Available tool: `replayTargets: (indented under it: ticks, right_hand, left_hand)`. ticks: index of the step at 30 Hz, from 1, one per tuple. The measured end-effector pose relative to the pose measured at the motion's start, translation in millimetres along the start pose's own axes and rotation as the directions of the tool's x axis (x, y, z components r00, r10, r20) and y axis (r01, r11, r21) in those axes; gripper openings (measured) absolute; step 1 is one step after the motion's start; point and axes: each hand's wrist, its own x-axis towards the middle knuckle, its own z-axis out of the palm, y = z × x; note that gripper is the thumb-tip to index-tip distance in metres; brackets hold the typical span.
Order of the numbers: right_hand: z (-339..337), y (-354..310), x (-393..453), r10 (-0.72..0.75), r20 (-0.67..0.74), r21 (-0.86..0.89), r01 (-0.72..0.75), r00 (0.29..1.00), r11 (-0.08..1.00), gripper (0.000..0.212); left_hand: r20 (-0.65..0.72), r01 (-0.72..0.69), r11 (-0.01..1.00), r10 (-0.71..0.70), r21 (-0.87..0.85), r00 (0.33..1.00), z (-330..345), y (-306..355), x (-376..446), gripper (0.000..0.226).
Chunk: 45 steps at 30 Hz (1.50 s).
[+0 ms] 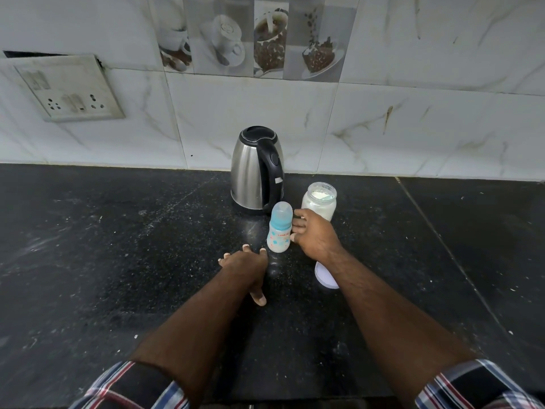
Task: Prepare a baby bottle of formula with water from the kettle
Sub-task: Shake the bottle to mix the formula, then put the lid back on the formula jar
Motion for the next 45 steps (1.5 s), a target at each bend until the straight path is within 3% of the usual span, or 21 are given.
replayTargets:
  ticks: [4,7,12,15,17,19,23,28,34,37,41,43,45]
  right_hand:
    - [-10.9,13.0,-14.1,0.039,-0.165,-0.047,-0.047,0.986,0.998,0.023]
    - [-19.2,19.2,-23.8,0.061,-0.193,-0.038,-0.070,0.979,0.997,0.013]
    - [-48.6,32.7,-33.6,0.058,-0.266,-0.095,-0.086,0.962,0.992,0.025]
    - [-66.2,47.5,-37.3,0.052,-0.233,-0.171,-0.094,0.971,0.981,0.031]
    - [-69.2,57.0,-41.3,0.079,-0.118,-0.239,-0.106,0.990,0.965,0.052]
    - [-66.1,64.7,-45.4,0.083,-0.015,-0.336,-0.084,0.996,0.938,0.073]
    - [-54.3,78.0,-53.2,0.123,0.086,-0.487,-0.066,0.989,0.871,0.103]
    - [-49.2,86.8,-56.8,-0.021,0.029,-0.493,0.032,0.999,0.869,0.093]
    - [-71.0,85.2,-51.5,-0.134,0.054,-0.199,0.143,0.989,0.970,0.099]
    - [-83.3,88.9,-46.3,-0.114,-0.015,0.029,0.114,0.993,0.993,0.094]
    - [-98.5,91.3,-33.0,-0.089,-0.055,0.257,0.100,0.994,0.961,0.086]
    - [-105.3,90.4,-23.3,-0.082,-0.075,0.333,0.102,0.994,0.937,0.079]
    - [-111.6,86.7,-10.9,-0.057,-0.107,0.362,0.092,0.993,0.928,0.074]
  left_hand:
    - [-0.024,0.006,1.000,-0.006,-0.002,1.000,3.4,-1.6,0.8,0.138]
    - [-0.041,0.015,1.000,-0.016,-0.014,0.999,5.5,-2.7,-2.0,0.136]
    - [-0.062,0.019,1.000,-0.020,-0.011,0.998,8.9,0.2,-16.1,0.118]
    - [-0.201,-0.034,0.996,0.017,-0.084,0.980,17.1,13.6,-25.0,0.066]
    - [-0.374,-0.091,0.977,0.014,-0.190,0.927,27.3,27.4,-29.8,0.032]
    - [-0.469,-0.153,0.942,-0.006,-0.299,0.883,36.9,44.0,-31.9,0.022]
    - [-0.431,-0.216,0.808,-0.051,-0.548,0.901,46.1,74.7,-27.9,0.035]
    - [-0.391,-0.230,0.613,-0.140,-0.756,0.910,38.1,104.8,-16.8,0.026]
    - [-0.190,-0.187,0.036,-0.253,-0.982,0.948,15.2,125.3,-1.2,0.012]
    - [-0.121,-0.153,-0.147,-0.208,-0.977,0.971,4.0,133.4,2.4,0.012]
    - [-0.108,-0.131,-0.233,-0.108,-0.964,0.988,-9.5,142.3,7.8,0.018]
    - [-0.127,-0.145,-0.213,-0.096,-0.966,0.987,-15.1,145.0,14.7,0.024]
    - [-0.174,-0.202,-0.157,-0.174,-0.967,0.969,-20.9,146.6,23.9,0.023]
